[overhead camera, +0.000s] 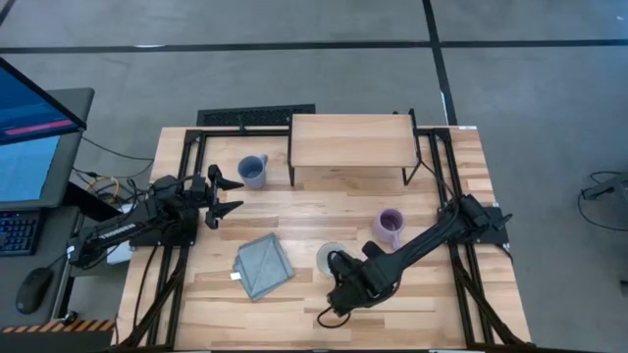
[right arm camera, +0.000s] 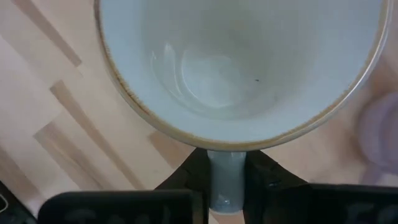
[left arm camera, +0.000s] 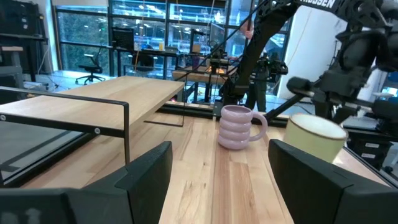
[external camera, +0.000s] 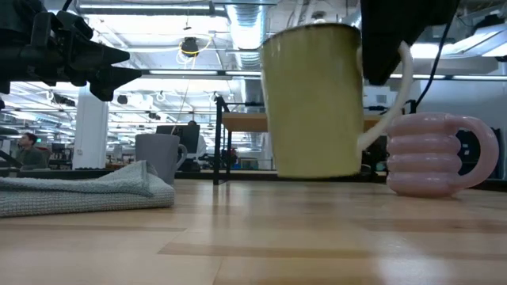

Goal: Stack small to large cups/mugs on shelf
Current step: Put the green mug on the shelf

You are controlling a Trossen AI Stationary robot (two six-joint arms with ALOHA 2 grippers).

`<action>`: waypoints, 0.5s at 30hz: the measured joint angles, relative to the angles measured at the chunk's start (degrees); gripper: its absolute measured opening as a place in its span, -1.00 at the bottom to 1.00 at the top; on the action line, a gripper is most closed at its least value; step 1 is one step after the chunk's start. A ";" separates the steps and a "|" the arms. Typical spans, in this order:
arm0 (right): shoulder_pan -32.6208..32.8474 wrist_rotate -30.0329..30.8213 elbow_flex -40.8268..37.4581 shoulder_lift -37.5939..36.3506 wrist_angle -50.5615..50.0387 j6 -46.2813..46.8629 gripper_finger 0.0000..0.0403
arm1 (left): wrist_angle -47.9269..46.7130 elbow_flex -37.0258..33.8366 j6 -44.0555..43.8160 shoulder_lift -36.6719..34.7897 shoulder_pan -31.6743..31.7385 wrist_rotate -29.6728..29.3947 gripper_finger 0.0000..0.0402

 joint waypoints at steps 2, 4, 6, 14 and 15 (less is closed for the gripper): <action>-0.38 0.01 1.30 -0.02 -2.77 0.93 -0.68 | -0.01 -0.01 0.00 0.00 0.02 0.02 0.28; -0.88 0.01 2.43 -0.02 -5.09 2.00 -0.68 | 0.01 0.00 0.00 -0.02 0.00 0.00 0.28; -1.39 0.01 3.95 -0.03 -6.77 2.51 -0.68 | -0.01 0.00 0.00 -0.01 0.00 0.00 0.28; -4.09 0.94 9.57 -0.13 -12.51 0.21 -0.68 | 0.01 0.00 -0.52 -0.02 0.00 0.00 0.28; -4.53 1.05 10.36 -0.13 -13.55 -0.59 -0.68 | 0.00 -0.01 -0.52 -0.02 0.01 0.01 0.28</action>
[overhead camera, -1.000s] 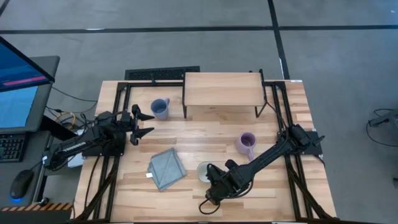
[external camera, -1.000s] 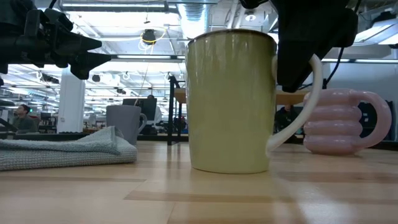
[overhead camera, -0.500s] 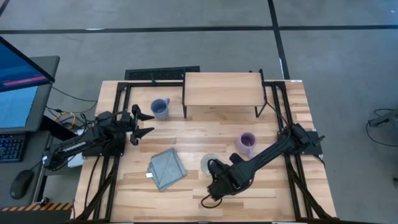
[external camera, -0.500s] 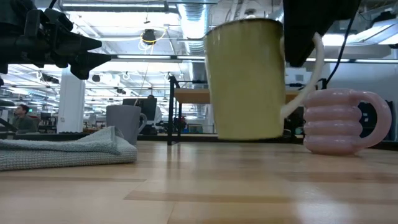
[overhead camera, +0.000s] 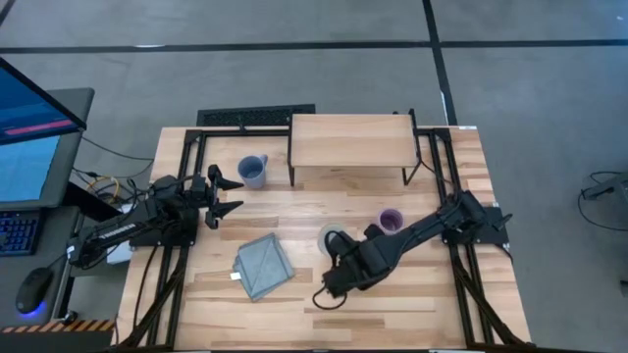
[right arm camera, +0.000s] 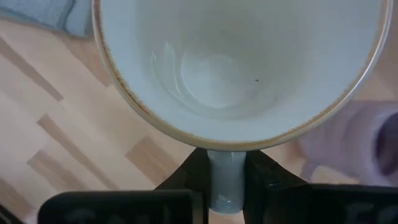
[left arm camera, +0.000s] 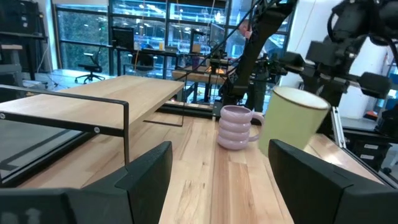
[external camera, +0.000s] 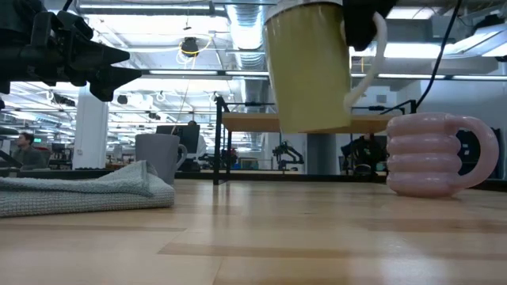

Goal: Stack small to large cups/mugs on shelf
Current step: Put the green mug on the shelf

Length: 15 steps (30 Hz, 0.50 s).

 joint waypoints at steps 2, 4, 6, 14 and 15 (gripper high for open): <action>-0.89 0.06 1.78 0.00 -1.65 -1.54 -0.68 | -0.01 0.00 -0.02 0.00 0.01 -0.01 0.28; -1.81 0.33 3.49 0.00 -3.00 -3.27 -0.68 | 0.01 0.01 -0.04 0.00 0.01 0.01 0.28; -2.76 0.31 5.02 0.00 -4.53 -4.74 -0.68 | 0.01 0.01 -0.06 0.00 0.00 -0.01 0.28; -6.69 2.36 5.78 -6.08 -4.08 -9.33 -0.68 | 0.01 -0.01 -0.09 0.00 0.01 0.00 0.28; -7.17 3.08 5.78 -7.35 -4.06 -9.22 -0.68 | 0.00 0.01 -0.10 0.02 0.01 0.01 0.28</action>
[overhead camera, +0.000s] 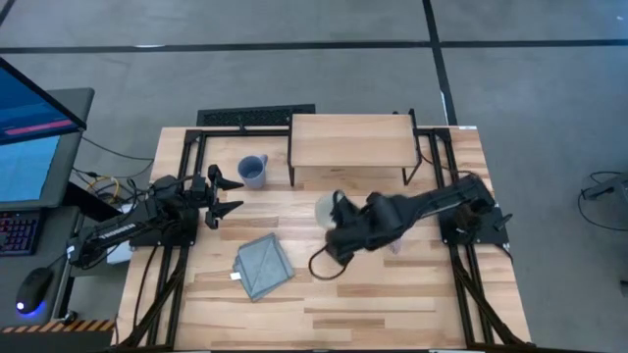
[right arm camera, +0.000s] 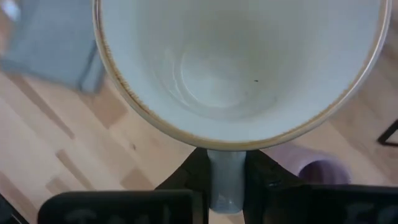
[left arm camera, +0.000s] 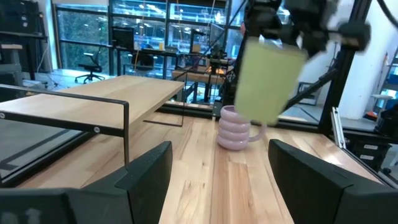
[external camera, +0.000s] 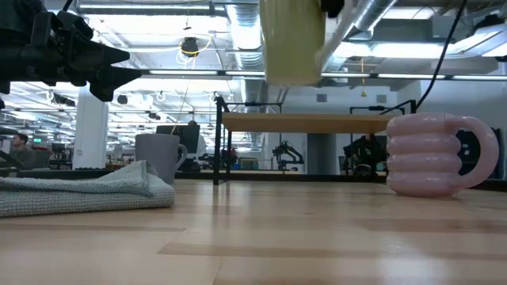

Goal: Stack small to large cups/mugs on shelf
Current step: Put the green mug on the shelf

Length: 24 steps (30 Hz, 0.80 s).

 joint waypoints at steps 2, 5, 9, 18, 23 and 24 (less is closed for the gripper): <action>-0.77 1.73 0.00 -2.41 -0.25 1.16 -0.68 | 0.02 0.00 0.00 -0.02 -0.02 0.00 0.28; -1.95 4.75 0.00 -5.87 -0.16 2.15 -0.68 | 0.00 0.00 0.00 0.00 -0.02 0.00 0.28; -4.03 6.45 0.00 -9.59 -0.15 2.63 -0.68 | 0.00 -0.01 0.00 -0.01 -0.01 0.00 0.28; -11.79 6.06 0.00 -13.64 -0.08 -2.37 -0.68 | 0.01 0.00 -0.02 -0.01 0.00 0.00 0.28; -17.46 4.97 -0.40 -15.77 0.03 -4.59 -0.68 | 0.02 0.00 -0.03 0.00 0.00 0.00 0.28; -18.62 4.60 -0.97 -16.38 0.03 -4.61 -0.68 | 0.02 0.00 -0.03 -0.02 -0.02 0.00 0.28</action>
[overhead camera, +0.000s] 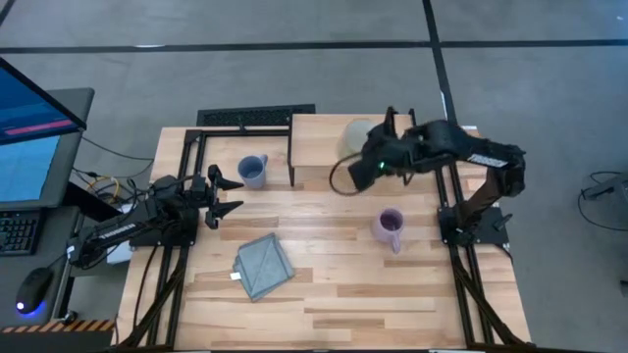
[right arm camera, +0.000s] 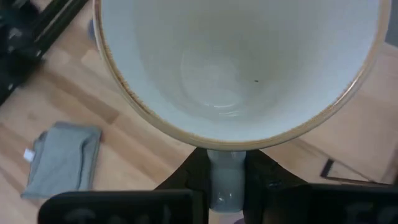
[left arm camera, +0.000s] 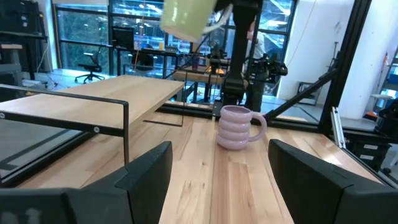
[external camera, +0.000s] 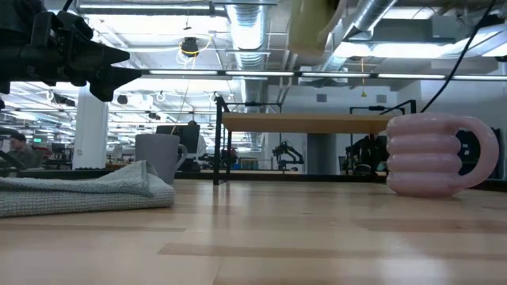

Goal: Stack small to large cups/mugs on shelf
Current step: Put the green mug on the shelf

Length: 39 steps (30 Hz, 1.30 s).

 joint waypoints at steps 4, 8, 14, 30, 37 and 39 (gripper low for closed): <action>-4.86 -1.54 -4.69 -3.71 -0.05 0.03 -0.68 | 0.00 0.00 0.00 0.02 0.01 0.00 0.28; -8.70 -3.48 -11.59 -7.39 -0.20 0.07 -0.68 | -0.01 -0.01 0.00 0.00 0.02 0.00 0.28; -13.73 -5.38 -19.59 -11.51 -0.19 0.12 -0.68 | -0.02 -0.01 -0.01 0.00 0.01 0.00 0.28; -26.03 -9.43 -22.79 -11.42 1.66 -1.97 -0.68 | -0.01 0.00 -0.02 0.02 0.00 0.00 0.28; -26.83 -10.04 -22.81 -11.33 2.10 -2.74 -0.68 | 0.00 -0.01 -0.02 0.01 0.01 0.00 0.28; -27.20 -10.01 -22.81 -11.33 2.50 -3.10 -0.68 | 0.00 -0.02 0.00 0.02 0.01 0.00 0.28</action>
